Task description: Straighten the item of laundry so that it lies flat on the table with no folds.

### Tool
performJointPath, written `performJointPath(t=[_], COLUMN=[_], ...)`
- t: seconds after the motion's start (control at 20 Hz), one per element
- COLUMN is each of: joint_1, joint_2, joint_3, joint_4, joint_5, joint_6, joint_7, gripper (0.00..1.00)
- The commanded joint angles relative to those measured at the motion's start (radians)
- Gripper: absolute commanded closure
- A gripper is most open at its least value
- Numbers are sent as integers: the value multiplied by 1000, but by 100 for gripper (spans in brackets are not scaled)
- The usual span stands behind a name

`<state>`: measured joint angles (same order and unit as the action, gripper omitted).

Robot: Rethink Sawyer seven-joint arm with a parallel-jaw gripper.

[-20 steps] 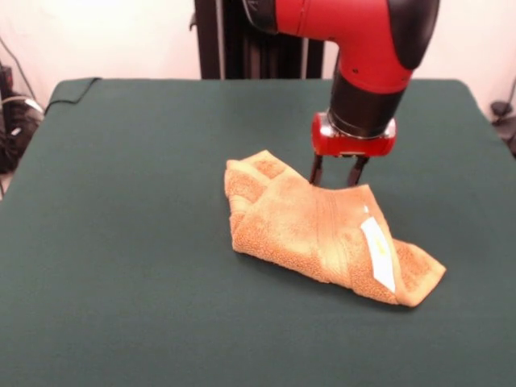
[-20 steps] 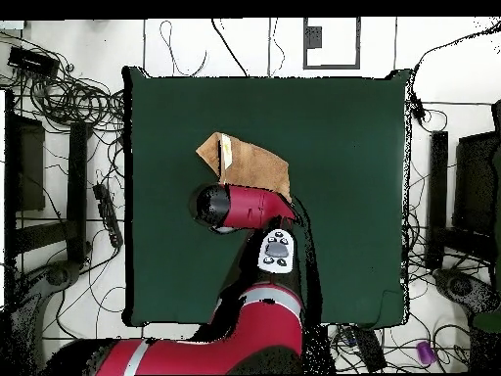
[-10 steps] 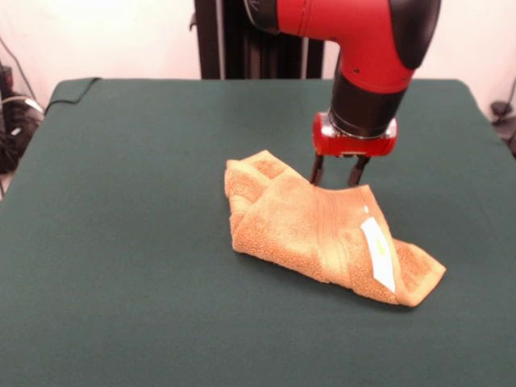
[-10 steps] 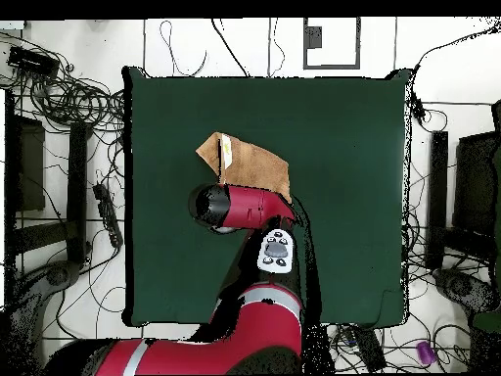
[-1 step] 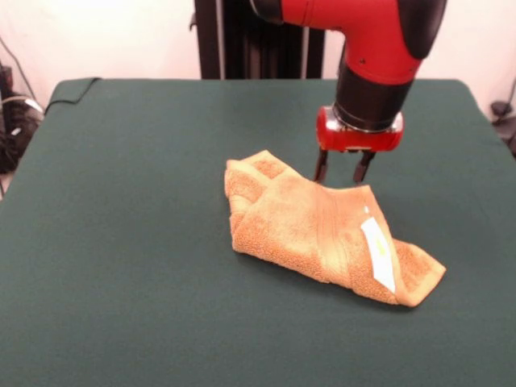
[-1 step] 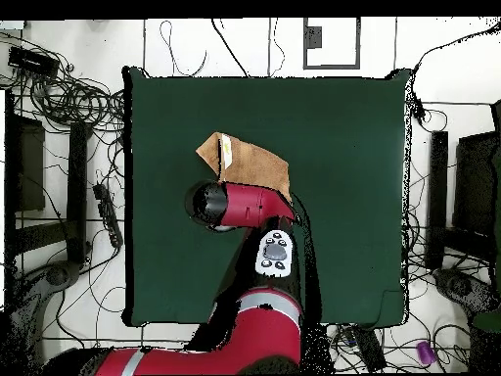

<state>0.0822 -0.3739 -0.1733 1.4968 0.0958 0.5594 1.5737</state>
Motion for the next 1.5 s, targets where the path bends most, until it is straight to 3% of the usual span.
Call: performJointPath(t=[0.05, 0.7, 1.25, 1.5], joint_1=[22, -6, -55, -75], joint_2=[-37, -67, 25, 86], joint_3=[65, 75, 95, 96], joint_4=[-6, -6, -85, -176], joint_5=[55, 41, 49, 55], joint_6=[137, 96, 46, 67], joint_7=[212, 186, 181, 185], gripper=[0, 0, 0, 0])
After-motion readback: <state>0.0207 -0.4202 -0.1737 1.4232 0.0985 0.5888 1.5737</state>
